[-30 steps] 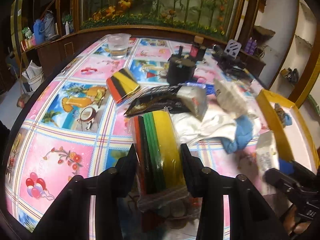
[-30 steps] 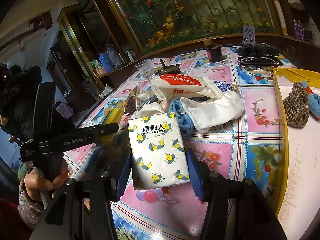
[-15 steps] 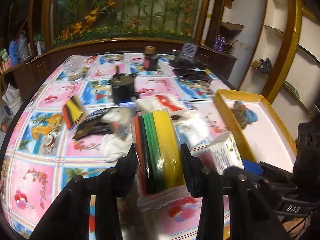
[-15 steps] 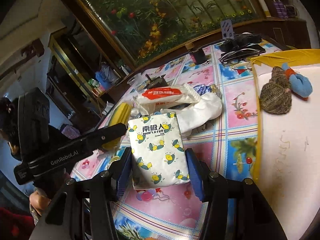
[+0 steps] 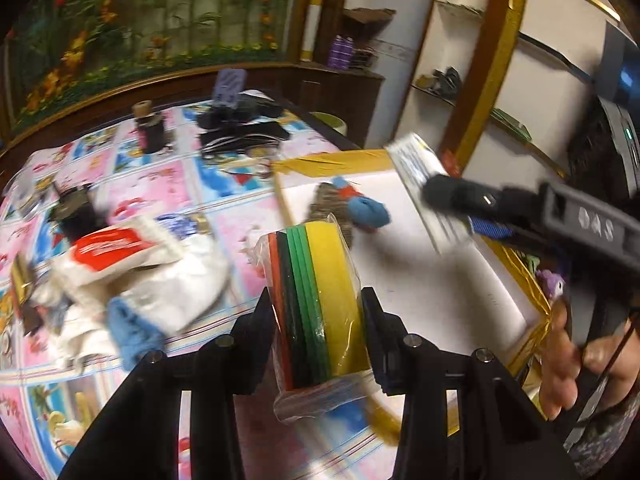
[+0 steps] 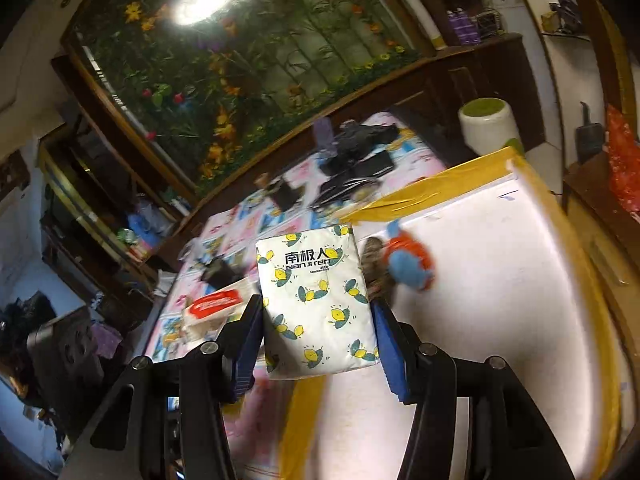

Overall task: Organize soft objects
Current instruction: 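Lower the sponges and tissue pack into the box and open both tools, then move the left tool back to the table and grasp the black-and-yellow striped pack, then grasp the white wet-wipe bag with red label with the right tool while the left tool holds the striped pack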

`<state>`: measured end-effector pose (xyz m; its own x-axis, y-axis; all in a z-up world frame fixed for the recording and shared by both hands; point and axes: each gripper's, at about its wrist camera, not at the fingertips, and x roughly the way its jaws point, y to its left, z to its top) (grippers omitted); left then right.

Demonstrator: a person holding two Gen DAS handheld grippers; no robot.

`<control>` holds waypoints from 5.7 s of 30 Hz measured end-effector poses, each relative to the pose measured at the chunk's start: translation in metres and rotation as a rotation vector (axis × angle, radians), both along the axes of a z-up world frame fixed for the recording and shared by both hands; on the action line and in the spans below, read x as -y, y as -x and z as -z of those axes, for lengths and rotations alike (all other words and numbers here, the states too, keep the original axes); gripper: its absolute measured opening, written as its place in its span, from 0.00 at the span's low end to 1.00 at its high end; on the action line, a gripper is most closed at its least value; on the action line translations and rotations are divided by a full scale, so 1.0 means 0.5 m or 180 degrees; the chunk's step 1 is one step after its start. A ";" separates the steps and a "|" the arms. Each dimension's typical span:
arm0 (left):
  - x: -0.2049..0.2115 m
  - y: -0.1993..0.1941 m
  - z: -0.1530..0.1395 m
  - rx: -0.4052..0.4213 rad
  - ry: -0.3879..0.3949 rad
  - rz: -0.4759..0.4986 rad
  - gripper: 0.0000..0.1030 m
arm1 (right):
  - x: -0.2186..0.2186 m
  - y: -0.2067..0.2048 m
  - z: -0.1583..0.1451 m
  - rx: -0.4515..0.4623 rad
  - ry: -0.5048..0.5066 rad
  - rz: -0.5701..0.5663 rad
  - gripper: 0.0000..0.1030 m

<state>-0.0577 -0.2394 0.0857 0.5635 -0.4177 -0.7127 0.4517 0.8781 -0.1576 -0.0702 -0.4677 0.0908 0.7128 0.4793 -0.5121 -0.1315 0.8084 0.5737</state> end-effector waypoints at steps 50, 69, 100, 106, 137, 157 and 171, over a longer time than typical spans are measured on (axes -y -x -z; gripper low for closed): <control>0.023 -0.068 0.043 -0.0352 0.0250 -0.0044 0.58 | 0.018 -0.131 0.006 -0.0395 0.0149 -0.0029 0.67; -0.326 0.016 0.015 -0.0152 0.0556 -0.0739 0.61 | -0.291 -0.080 0.032 -0.0219 -0.0141 -0.0554 0.70; -0.640 -0.237 0.127 -0.0758 0.0289 -0.2376 0.43 | -0.373 -0.070 0.113 0.0248 -0.0019 -0.0630 0.73; -0.643 -0.106 0.129 -0.0525 0.0511 -0.2147 0.43 | -0.373 -0.069 0.113 0.0251 0.0003 -0.0622 0.73; -0.627 -0.084 0.120 -0.0240 0.0486 -0.1983 0.43 | -0.542 0.125 0.028 0.1456 0.2034 -0.1871 0.34; -0.624 -0.083 0.120 -0.0243 0.0454 -0.1980 0.43 | -0.512 0.094 0.057 0.0744 0.1936 -0.2111 0.92; -0.619 -0.084 0.122 -0.0252 0.0451 -0.1962 0.43 | -0.554 0.049 0.140 0.0224 0.2149 -0.2265 0.51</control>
